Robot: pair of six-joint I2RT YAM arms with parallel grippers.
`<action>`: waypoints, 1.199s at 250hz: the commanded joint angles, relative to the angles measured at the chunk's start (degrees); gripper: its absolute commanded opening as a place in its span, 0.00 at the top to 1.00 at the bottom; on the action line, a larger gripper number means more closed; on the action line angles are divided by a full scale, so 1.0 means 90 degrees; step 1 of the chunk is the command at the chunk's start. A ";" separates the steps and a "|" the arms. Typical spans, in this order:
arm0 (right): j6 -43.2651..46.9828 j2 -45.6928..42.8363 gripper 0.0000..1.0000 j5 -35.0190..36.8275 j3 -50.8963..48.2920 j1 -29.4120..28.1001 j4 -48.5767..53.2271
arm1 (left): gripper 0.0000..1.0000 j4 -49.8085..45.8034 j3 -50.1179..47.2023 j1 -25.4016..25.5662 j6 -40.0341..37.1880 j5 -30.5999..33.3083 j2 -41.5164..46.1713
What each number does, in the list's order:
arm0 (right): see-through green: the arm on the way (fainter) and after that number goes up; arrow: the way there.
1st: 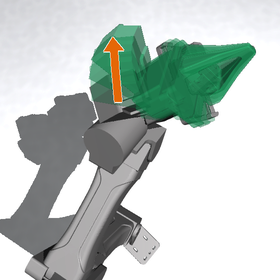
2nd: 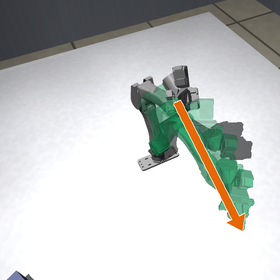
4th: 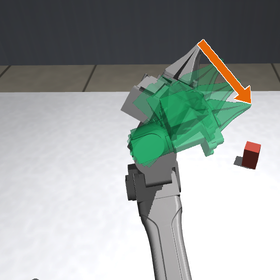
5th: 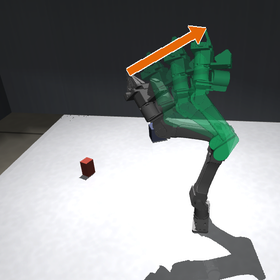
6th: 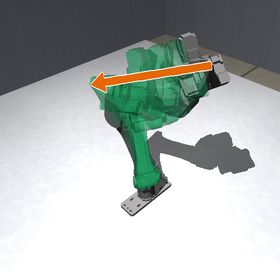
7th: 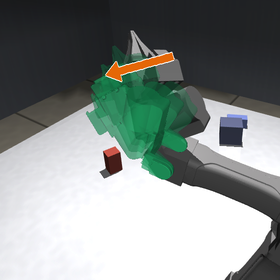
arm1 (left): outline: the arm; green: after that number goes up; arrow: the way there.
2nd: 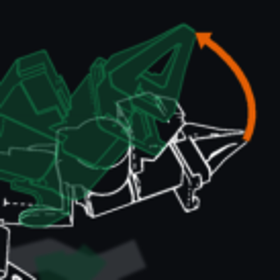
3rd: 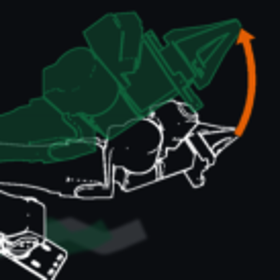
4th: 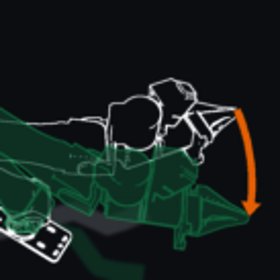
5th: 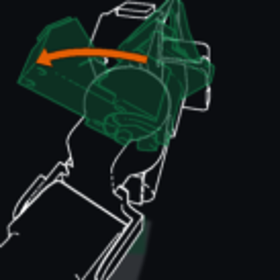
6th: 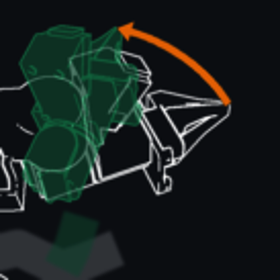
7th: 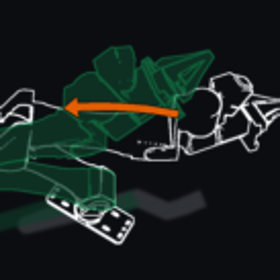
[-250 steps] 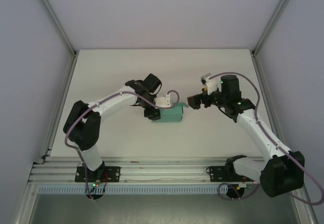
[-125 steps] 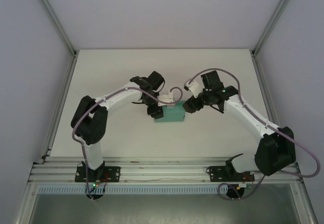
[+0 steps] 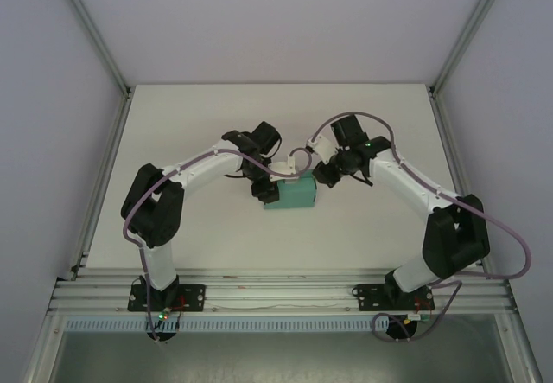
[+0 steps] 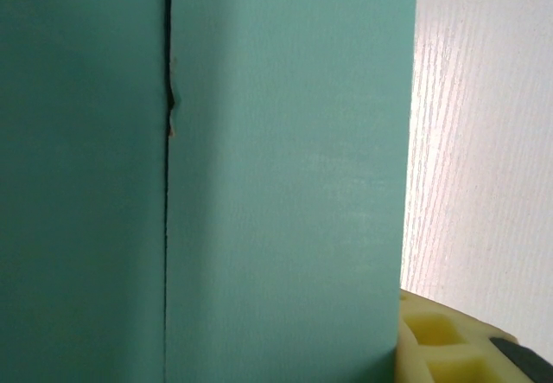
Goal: Assemble paper box
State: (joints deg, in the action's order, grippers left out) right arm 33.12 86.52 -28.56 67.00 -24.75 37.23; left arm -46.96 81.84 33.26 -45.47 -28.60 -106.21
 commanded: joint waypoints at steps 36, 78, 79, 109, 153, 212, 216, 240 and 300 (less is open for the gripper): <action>-0.1179 -0.0510 0.95 -0.0034 -0.0284 -0.0078 -0.0466 | 0.63 -0.0050 0.0146 -0.0023 0.0359 0.0064 -0.0190; -0.3631 -0.1042 1.00 0.0422 -0.0886 -0.0223 -0.1634 | 0.63 0.0252 0.0055 -0.0015 0.0672 0.0111 -0.0190; -0.3661 -0.1050 1.00 0.0425 -0.0894 -0.0226 -0.1645 | 0.63 0.0254 0.0051 -0.0019 0.0675 0.0111 -0.0185; -0.4294 -0.1223 1.00 0.1038 -0.1250 -0.0502 -0.2102 | 0.63 0.0363 0.0005 -0.0013 0.0767 0.0116 -0.0193; -0.4706 -0.1281 1.00 0.1427 -0.1413 -0.0730 -0.2245 | 0.62 0.0437 -0.0011 -0.0013 0.0860 0.0200 -0.0172; -0.5070 -0.1475 1.00 0.1527 -0.1967 -0.0737 -0.2679 | 0.62 0.0539 -0.0090 -0.0004 0.0915 0.0294 -0.0133; -0.5145 -0.1486 1.00 0.1506 -0.1967 -0.0736 -0.2685 | 0.62 0.0531 -0.0081 -0.0003 0.0921 0.0298 -0.0143; -0.5535 -0.1491 1.00 0.1476 -0.1644 -0.0737 -0.2359 | 0.62 0.0484 -0.0092 0.0006 0.0903 0.0363 -0.0144; -0.5564 -0.1157 1.00 0.1708 -0.0754 -0.0737 -0.1185 | 0.62 0.0506 -0.0233 0.0030 0.0825 0.0426 -0.0063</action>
State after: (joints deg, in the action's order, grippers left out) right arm -15.05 76.05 -14.04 56.14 -30.81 23.38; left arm -42.09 81.54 33.80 -39.97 -28.29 -106.21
